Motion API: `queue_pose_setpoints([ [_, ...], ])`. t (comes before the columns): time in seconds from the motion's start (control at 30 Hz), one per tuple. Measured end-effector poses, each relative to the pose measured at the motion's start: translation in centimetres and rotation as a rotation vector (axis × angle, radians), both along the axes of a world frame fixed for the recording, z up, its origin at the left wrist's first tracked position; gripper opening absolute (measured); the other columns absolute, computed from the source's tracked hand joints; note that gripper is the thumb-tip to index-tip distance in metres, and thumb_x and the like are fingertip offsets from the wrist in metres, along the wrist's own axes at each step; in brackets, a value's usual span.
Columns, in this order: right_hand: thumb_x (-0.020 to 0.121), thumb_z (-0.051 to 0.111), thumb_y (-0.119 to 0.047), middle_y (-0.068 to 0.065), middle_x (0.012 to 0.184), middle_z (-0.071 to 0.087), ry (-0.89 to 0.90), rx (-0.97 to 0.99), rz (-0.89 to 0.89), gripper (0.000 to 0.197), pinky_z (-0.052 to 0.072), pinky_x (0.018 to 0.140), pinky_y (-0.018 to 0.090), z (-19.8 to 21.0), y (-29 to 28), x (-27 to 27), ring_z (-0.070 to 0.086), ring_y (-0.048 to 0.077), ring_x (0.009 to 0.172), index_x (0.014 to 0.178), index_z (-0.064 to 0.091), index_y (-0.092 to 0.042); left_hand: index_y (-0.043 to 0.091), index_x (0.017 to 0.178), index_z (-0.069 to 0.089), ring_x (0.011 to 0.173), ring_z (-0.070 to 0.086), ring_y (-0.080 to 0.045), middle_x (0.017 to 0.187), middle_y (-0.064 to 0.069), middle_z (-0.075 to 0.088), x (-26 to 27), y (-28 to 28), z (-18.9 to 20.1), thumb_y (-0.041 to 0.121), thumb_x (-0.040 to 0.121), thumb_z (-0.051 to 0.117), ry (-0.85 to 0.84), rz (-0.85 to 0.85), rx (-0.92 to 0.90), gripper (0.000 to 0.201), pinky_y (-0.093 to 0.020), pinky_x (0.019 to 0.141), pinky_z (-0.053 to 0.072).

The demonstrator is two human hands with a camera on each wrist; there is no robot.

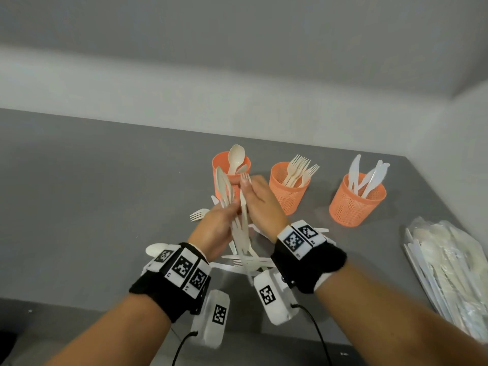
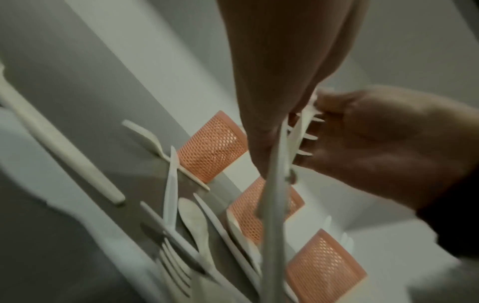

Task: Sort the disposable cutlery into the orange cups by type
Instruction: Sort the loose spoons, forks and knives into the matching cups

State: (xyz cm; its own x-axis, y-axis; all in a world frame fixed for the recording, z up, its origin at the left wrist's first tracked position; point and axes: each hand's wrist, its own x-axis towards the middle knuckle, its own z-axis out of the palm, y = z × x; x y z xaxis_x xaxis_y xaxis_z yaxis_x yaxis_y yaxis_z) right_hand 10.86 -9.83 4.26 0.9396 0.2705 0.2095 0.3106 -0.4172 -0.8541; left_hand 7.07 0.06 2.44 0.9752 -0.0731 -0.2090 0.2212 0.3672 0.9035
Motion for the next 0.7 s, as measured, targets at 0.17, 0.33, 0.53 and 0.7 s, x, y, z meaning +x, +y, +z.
queue_pose_setpoints([
  [0.17,0.099,0.025,-0.042,0.013,0.116,0.052,0.177,-0.109,0.059,0.051,0.035,0.092,0.021,0.5,-0.3,0.8,0.051,0.015,0.104,0.115,0.058,-0.005,0.011,0.096,0.051,0.039,0.037,-0.006,0.060,-0.001,0.045,-0.1,0.1,-0.6,0.033,0.098,0.039,0.005,0.026,-0.039,0.026,-0.019,0.042,0.040],
  [0.33,0.093,0.043,-0.047,0.013,0.137,0.042,0.243,-0.823,0.014,0.056,0.035,0.103,0.038,-2.0,-6.6,2.4,0.044,0.028,0.124,0.129,0.044,-0.003,0.009,0.093,0.054,0.040,0.027,-0.005,0.054,0.005,0.030,0.0,3.3,-0.3,0.036,0.093,0.050,0.033,0.116,0.042,0.027,-0.016,0.040,0.031],
  [0.53,0.084,0.058,-0.048,0.013,0.133,0.045,0.234,-1.231,-0.010,0.062,0.033,0.102,0.042,-5.5,-7.2,1.4,0.043,0.030,0.125,0.129,0.039,-0.010,0.017,0.070,0.044,0.038,0.027,-0.006,0.054,0.004,0.029,-0.1,4.5,-0.4,0.026,0.092,0.054,0.082,0.127,0.073,0.027,-0.018,0.040,0.030],
  [0.7,0.089,0.050,-0.007,0.017,0.125,0.054,0.250,-1.170,0.019,0.032,0.043,0.094,0.038,-5.9,-6.2,1.6,0.053,0.033,0.115,0.120,0.047,-0.001,0.013,0.079,0.045,0.036,0.027,-0.006,0.053,0.003,0.030,-0.6,4.5,-0.4,0.022,0.092,0.054,0.097,0.132,0.054,0.018,-0.018,0.038,0.030],
])
